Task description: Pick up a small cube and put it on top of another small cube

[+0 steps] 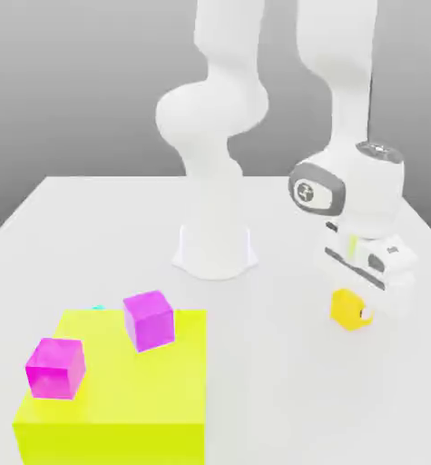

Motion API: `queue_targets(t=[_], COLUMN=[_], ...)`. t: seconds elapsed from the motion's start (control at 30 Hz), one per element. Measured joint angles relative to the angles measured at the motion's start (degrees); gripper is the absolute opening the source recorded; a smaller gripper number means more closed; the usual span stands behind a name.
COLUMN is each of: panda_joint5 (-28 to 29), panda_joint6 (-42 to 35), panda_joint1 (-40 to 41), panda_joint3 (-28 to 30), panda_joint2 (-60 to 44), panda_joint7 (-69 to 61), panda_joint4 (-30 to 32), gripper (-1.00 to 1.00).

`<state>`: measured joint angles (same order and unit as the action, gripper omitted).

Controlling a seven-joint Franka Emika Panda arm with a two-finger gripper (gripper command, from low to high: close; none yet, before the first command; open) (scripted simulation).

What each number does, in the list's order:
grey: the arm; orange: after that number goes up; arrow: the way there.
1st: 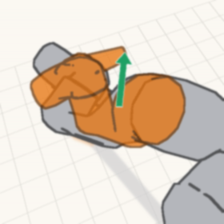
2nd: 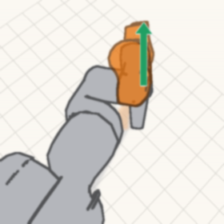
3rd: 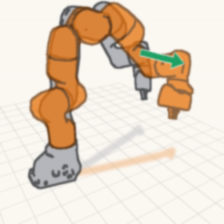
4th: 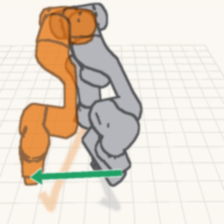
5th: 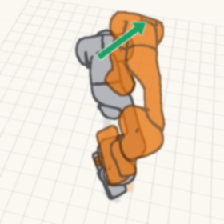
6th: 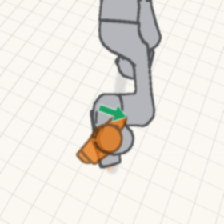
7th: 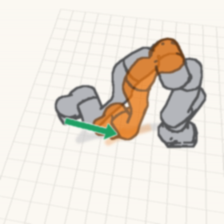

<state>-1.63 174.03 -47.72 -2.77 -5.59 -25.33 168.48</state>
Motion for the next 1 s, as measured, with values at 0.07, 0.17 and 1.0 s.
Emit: queue_targets(t=[0.07, 0.17, 1.0], panda_joint5=[-0.3, 0.6, 16.4], panda_joint6=[-3.4, -8.5, -32.5], panda_joint1=[0.0, 0.8, 33.5], panda_joint3=[-0.1, 0.5, 33.3], panda_joint2=[4.1, 9.9, 23.8], panda_joint7=[-0.2, -0.1, -30.7], panda_joint4=[0.7, 1.4, -10.1], gripper=[-1.00, -1.00, 1.00])
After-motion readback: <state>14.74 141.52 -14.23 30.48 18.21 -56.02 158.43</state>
